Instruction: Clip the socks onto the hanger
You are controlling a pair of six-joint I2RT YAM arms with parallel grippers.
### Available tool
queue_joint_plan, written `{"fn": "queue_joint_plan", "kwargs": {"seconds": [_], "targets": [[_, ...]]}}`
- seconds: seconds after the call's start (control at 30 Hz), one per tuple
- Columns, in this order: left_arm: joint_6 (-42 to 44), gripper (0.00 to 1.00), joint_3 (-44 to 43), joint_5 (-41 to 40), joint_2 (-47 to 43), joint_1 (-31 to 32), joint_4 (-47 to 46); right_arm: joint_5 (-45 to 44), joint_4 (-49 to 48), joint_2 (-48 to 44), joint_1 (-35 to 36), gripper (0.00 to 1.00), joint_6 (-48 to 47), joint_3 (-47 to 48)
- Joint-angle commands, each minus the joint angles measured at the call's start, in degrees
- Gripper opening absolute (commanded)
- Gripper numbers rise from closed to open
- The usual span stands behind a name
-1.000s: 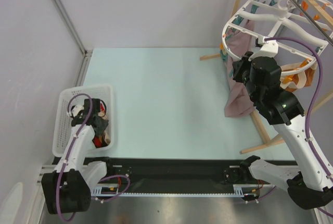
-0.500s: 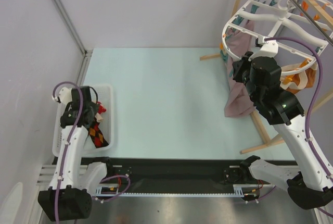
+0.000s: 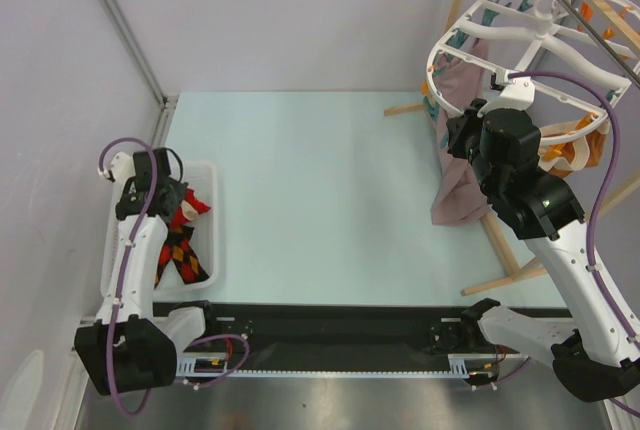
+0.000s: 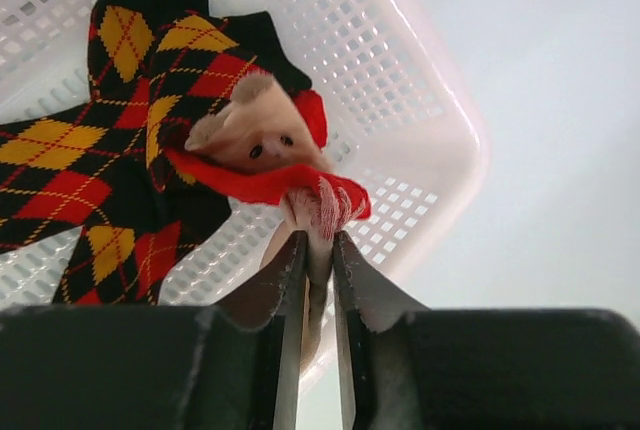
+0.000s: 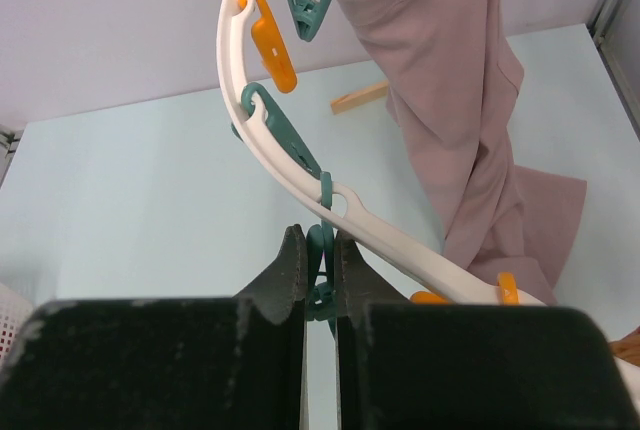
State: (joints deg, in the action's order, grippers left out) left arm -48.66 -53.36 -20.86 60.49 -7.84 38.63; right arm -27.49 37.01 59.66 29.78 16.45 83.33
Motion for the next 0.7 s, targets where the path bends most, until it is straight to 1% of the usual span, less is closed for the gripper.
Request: {"fn": "queue_joint_plan", "kwargs": {"seconds": [0.0, 0.1, 0.17, 0.2, 0.23, 0.3, 0.33, 0.37, 0.4, 0.5, 0.6, 0.67], "targets": [[-3.1, 0.21, -0.3, 4.9, 2.3, -3.8, -5.9, 4.4, 0.7, 0.3, 0.6, 0.0, -0.6, -0.5], [-4.6, 0.19, 0.6, 8.0, 6.3, -6.7, -9.4, 4.5, 0.7, 0.4, 0.6, 0.0, -0.5, -0.5], [-2.6, 0.23, -0.2, 8.9, 9.1, -7.8, -11.6, 4.9, 0.6, 0.5, 0.6, 0.0, -0.5, -0.5], [-1.4, 0.26, -0.9, 8.1, 10.5, -7.9, -11.5, 5.0, 0.5, 0.6, 0.6, 0.0, -0.5, -0.7], [0.9, 0.46, -2.1, 7.6, 13.7, -7.9, -11.0, 5.1, 0.5, 0.5, 0.7, 0.0, -0.3, -0.7], [3.6, 0.77, -5.2, 6.8, 16.3, -8.2, -9.6, 5.3, 0.4, 0.8, 0.7, 0.0, -0.1, -0.9], [6.6, 0.93, -5.9, 7.6, 16.9, -8.2, -10.1, 5.4, 0.4, 1.0, 0.8, 0.0, -0.1, -0.8], [8.0, 0.97, -6.0, 8.1, 16.7, -8.2, -10.6, 5.5, 0.5, 0.9, 0.9, 0.0, -0.2, -0.9], [8.9, 0.99, -6.0, 8.0, 16.2, -8.2, -10.6, 5.5, 0.6, 1.0, 0.8, 0.0, -0.1, -1.0], [13.8, 1.0, -5.0, 5.8, 12.2, -8.2, -10.6, 5.6, 0.5, 1.1, 1.0, 0.0, -0.2, -1.0], [16.6, 0.93, -2.7, 2.2, 6.1, -8.2, -7.7, 5.9, 0.6, 1.2, 1.1, 0.0, -0.2, -0.9], [17.1, 0.92, -0.5, -0.7, 1.5, -8.0, -5.4, 6.3, 1.0, 1.9, 1.2, 0.0, -0.3, -0.6]]}}
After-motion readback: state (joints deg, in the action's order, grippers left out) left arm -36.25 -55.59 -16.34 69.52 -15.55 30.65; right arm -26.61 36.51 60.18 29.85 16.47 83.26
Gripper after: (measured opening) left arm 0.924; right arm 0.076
